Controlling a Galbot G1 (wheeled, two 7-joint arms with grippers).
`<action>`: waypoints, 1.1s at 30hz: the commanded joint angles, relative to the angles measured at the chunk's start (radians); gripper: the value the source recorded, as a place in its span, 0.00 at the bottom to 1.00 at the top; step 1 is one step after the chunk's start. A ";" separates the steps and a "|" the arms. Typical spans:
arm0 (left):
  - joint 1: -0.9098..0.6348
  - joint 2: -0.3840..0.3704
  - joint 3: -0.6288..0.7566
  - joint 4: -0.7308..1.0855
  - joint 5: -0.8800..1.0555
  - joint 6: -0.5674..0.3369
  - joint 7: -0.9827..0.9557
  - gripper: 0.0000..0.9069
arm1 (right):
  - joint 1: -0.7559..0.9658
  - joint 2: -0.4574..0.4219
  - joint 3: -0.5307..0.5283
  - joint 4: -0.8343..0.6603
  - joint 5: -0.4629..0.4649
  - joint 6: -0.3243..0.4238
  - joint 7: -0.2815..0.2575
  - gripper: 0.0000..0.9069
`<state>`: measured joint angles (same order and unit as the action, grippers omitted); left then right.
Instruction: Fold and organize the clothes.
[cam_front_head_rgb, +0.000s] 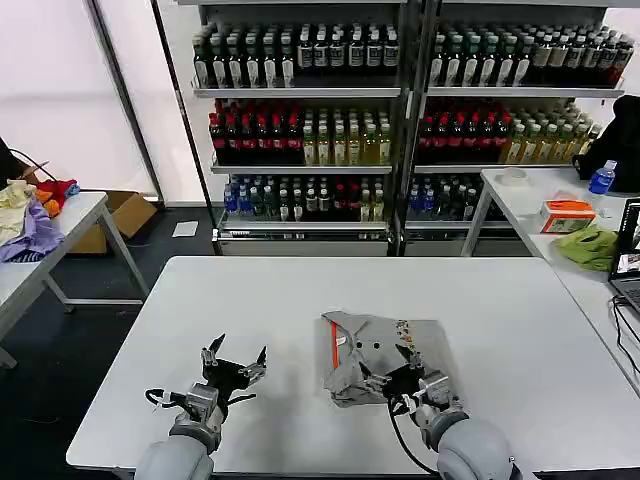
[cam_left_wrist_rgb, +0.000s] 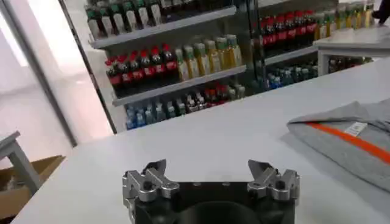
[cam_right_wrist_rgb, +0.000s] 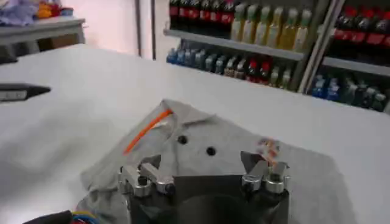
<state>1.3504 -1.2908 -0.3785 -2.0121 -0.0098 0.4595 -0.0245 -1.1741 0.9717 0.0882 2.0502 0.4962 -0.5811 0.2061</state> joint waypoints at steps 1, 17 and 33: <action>0.011 -0.003 -0.004 -0.002 0.000 0.001 0.000 1.00 | 0.046 -0.020 -0.099 -0.079 -0.010 0.001 -0.021 1.00; 0.016 0.001 -0.012 -0.005 -0.016 -0.011 -0.005 1.00 | -0.006 -0.015 0.076 0.068 0.001 0.002 -0.025 1.00; 0.000 -0.053 -0.072 -0.079 -0.224 -0.183 -0.087 1.00 | -0.140 0.017 0.550 0.119 0.030 0.020 0.125 1.00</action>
<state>1.3501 -1.3247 -0.4271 -2.0588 -0.1266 0.3570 -0.0727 -1.2361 0.9540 0.3694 2.1539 0.5101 -0.5763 0.2296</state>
